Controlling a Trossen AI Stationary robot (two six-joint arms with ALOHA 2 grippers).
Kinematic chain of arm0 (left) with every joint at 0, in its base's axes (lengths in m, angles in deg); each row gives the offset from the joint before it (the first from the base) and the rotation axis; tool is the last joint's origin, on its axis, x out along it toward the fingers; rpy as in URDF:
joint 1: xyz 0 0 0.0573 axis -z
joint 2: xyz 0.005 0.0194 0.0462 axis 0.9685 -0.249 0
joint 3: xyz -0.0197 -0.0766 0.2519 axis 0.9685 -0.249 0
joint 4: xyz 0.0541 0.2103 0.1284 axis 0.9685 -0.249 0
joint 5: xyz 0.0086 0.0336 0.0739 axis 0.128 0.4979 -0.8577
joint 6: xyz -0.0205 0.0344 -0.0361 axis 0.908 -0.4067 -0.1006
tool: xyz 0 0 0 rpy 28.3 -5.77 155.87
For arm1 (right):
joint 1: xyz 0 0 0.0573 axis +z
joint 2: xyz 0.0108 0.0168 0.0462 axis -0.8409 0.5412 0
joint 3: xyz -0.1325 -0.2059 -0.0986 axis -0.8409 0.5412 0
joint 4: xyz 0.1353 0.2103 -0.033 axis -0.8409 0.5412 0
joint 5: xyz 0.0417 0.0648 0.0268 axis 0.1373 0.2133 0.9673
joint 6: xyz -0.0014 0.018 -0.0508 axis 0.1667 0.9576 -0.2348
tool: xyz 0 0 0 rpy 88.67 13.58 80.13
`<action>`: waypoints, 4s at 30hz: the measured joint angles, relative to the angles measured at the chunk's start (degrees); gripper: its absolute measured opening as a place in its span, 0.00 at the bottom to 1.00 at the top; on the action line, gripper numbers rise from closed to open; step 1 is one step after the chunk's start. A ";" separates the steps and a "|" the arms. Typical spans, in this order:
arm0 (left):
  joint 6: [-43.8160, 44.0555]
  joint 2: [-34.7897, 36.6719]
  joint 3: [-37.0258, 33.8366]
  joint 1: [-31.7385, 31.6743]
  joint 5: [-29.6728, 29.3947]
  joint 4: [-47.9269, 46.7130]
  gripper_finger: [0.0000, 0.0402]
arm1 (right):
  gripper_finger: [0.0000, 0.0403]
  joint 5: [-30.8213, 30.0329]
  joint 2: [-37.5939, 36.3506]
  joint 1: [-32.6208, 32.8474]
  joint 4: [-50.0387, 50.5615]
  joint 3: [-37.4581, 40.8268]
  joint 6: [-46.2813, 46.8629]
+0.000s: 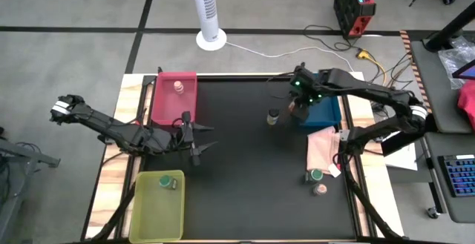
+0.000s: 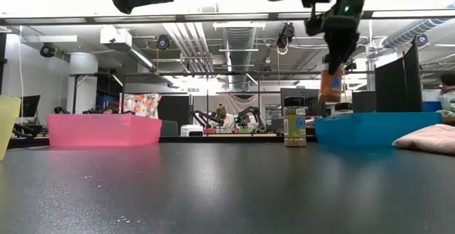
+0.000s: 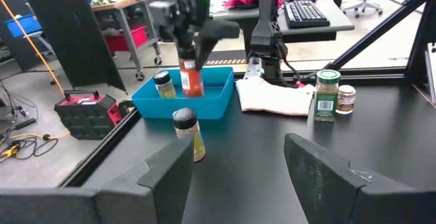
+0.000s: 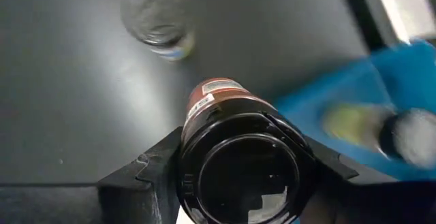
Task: Sort spices by type
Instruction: Put the right black seasoning into the blue bin
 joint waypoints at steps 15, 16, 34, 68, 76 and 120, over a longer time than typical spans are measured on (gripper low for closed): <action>-1.00 0.00 0.00 0.00 -1.10 0.04 0.53 | 0.49 -6.67 -3.38 -6.47 8.12 1.89 8.47; -1.00 0.00 0.00 0.00 -1.10 0.04 0.53 | 0.49 -5.85 -3.38 -7.32 7.55 2.53 7.78; -1.00 0.00 0.00 0.00 -1.08 0.02 0.53 | 0.49 -1.41 -4.01 -14.05 1.65 7.72 3.22; -0.81 0.00 0.02 0.00 -1.05 -0.02 0.53 | 0.49 2.08 -3.48 -23.32 -7.21 15.26 4.30; -0.78 0.00 0.02 0.00 -1.05 -0.02 0.53 | 0.50 3.71 -3.48 -23.30 -8.90 15.44 4.45; -0.76 0.00 0.02 -0.02 -1.05 0.00 0.53 | 0.54 4.35 -3.48 -23.26 -10.80 18.50 2.81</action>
